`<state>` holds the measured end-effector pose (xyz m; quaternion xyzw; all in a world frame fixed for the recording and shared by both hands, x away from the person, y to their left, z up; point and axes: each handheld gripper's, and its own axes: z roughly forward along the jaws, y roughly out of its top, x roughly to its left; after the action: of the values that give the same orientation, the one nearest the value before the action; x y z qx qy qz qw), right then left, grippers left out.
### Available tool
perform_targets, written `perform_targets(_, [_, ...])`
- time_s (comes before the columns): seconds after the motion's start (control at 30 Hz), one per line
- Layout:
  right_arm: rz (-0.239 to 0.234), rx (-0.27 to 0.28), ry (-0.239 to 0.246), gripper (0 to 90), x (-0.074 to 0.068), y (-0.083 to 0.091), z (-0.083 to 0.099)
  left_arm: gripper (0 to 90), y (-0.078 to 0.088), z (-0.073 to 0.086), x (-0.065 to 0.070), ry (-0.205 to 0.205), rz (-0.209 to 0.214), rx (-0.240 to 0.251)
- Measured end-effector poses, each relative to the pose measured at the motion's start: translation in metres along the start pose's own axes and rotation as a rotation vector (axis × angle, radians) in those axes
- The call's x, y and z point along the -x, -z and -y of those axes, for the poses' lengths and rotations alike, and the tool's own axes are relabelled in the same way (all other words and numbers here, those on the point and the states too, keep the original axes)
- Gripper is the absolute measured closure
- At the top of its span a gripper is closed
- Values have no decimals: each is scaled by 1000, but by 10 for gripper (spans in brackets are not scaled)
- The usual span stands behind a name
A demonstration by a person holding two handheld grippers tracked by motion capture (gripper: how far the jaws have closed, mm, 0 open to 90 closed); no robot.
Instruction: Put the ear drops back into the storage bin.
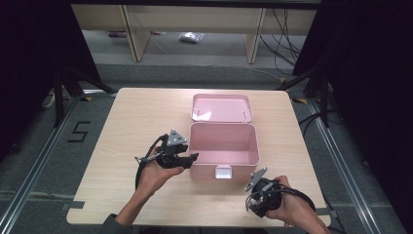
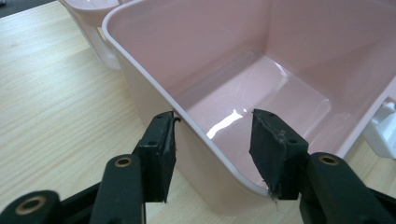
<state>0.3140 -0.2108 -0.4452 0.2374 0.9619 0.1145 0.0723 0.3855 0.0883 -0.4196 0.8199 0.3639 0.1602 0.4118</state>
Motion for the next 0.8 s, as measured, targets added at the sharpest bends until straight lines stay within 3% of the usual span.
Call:
perform_targets(0.03, [5, -12, -17, 446, -1, 0, -1, 500, 0, 0, 0, 0, 0, 0])
perform_targets(0.27, [-22, -56, 27, 516, 2, -4, -6, 500, 0, 0, 0, 0, -1, 0])
perform_targets(0.33, [-25, -79, 15, 532, 0, -4, -6, 500, 0, 0, 0, 0, 0, -1])
perform_targets(0.4, [-31, -82, 40, 558, 2, -6, -7, 500, 0, 0, 0, 0, -1, 0])
perform_targets(0.53, [-15, -82, 34, 595, 1, -7, -7, 500, 0, 0, 0, 0, -2, 0])
perform_targets(0.6, [-38, -94, 52, 601, 3, -7, -8, 500, 0, 0, 0, 0, -2, 0])
perform_targets(0.8, [-47, -81, 48, 602, 3, -1, -11, 500, 0, 0, 0, 1, -1, 0])
